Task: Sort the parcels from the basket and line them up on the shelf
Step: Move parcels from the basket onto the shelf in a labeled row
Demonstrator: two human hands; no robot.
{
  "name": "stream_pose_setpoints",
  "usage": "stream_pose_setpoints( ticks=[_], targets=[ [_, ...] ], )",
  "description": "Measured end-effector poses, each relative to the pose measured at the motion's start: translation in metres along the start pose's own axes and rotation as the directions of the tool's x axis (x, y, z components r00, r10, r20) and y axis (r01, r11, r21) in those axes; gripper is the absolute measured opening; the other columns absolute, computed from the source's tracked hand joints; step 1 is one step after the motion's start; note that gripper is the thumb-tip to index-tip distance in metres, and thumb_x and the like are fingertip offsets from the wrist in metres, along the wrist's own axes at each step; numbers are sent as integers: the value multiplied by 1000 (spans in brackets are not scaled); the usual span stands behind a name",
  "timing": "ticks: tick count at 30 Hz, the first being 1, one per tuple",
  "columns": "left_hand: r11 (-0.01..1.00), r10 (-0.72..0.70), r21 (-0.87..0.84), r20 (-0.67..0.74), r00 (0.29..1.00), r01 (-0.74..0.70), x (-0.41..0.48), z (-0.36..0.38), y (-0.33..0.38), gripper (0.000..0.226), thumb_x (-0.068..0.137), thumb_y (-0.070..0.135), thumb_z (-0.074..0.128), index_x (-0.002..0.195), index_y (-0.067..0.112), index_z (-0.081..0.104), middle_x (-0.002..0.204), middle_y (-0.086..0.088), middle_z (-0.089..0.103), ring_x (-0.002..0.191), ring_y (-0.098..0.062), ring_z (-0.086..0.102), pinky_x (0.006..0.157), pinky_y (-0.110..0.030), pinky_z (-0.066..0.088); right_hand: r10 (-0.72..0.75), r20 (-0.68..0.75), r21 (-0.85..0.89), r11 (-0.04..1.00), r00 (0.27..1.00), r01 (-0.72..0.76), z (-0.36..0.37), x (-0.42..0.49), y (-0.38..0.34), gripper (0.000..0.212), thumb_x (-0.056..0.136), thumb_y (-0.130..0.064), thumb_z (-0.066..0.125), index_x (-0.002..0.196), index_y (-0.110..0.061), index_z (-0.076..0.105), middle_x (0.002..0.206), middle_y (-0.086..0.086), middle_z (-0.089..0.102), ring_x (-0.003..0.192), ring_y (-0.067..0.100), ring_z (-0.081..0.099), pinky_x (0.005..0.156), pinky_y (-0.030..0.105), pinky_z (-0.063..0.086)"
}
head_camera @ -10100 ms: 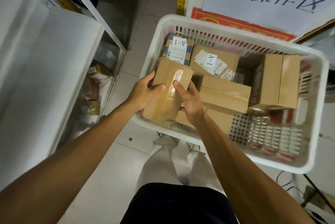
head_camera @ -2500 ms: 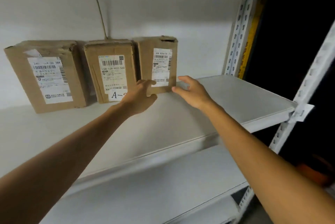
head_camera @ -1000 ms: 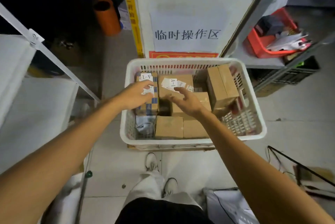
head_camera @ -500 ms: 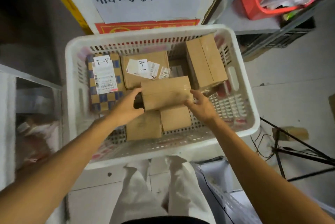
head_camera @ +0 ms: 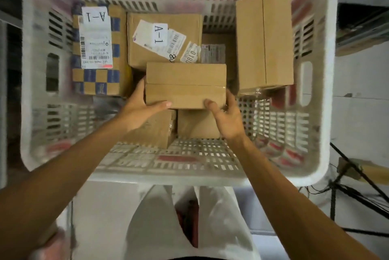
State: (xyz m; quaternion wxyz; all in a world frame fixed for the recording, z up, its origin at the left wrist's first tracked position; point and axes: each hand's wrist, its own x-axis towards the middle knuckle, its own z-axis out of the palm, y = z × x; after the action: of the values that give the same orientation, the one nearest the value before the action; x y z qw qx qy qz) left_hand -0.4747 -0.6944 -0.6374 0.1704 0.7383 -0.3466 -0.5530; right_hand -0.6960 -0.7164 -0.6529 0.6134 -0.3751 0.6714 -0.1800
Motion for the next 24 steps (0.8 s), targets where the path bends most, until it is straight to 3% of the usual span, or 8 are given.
stream_pose_setpoints(
  ticks=[5, 7, 13, 18, 20, 24],
  targets=[
    [991, -101, -86, 34, 994, 104, -1, -3, 0, 91, 74, 38, 77, 147, 37, 23, 135, 12, 49, 125, -13, 45, 108, -38, 34, 43, 35, 112, 993, 998, -47, -2, 4, -1, 54, 88, -17, 68, 137, -15, 48, 113, -8, 65, 106, 8, 60, 94, 22, 47],
    [982, -99, -149, 100, 990, 113, -5, -7, 3, 89, 72, 39, 71, 147, 39, 23, 138, 12, 47, 127, -13, 42, 111, -40, 30, 55, 43, 145, 988, 998, -60, -2, -1, -5, 46, 89, -19, 66, 132, -18, 49, 108, -12, 62, 100, 4, 58, 85, 18, 46],
    [995, -36, -87, 114, 993, 46, -27, -23, 10, 95, 74, 20, 73, 149, 37, 18, 135, 7, 48, 125, -16, 44, 109, -43, 34, -9, 51, 172, 985, 999, 0, 0, -30, -14, 36, 91, -20, 64, 124, -30, 51, 106, -18, 61, 93, -6, 56, 72, 10, 41],
    [996, 9, -86, 197, 980, 8, -54, -45, 15, 106, 76, 5, 74, 152, 35, 7, 142, 9, 43, 129, -13, 41, 110, -36, 33, -93, -1, 180, 979, 996, 91, 5, -59, -36, 41, 91, -17, 64, 130, -22, 53, 109, -13, 63, 92, -5, 58, 69, 5, 44],
    [997, 36, -77, 193, 981, -21, -65, -57, 22, 102, 77, 5, 73, 153, 31, 9, 140, 10, 42, 128, -11, 40, 107, -31, 32, -132, -11, 167, 977, 991, 132, 6, -71, -47, 43, 90, -18, 65, 131, -18, 55, 114, -7, 65, 96, -2, 59, 76, 10, 45],
    [993, 101, -80, 122, 987, -92, -92, -90, 41, 94, 78, 5, 74, 151, 27, 18, 145, 3, 44, 129, -15, 43, 112, -39, 34, -220, -33, 126, 967, 975, 223, 12, -105, -85, 41, 91, -29, 64, 130, -20, 57, 114, -8, 64, 101, 7, 58, 81, 19, 44]
  ],
)
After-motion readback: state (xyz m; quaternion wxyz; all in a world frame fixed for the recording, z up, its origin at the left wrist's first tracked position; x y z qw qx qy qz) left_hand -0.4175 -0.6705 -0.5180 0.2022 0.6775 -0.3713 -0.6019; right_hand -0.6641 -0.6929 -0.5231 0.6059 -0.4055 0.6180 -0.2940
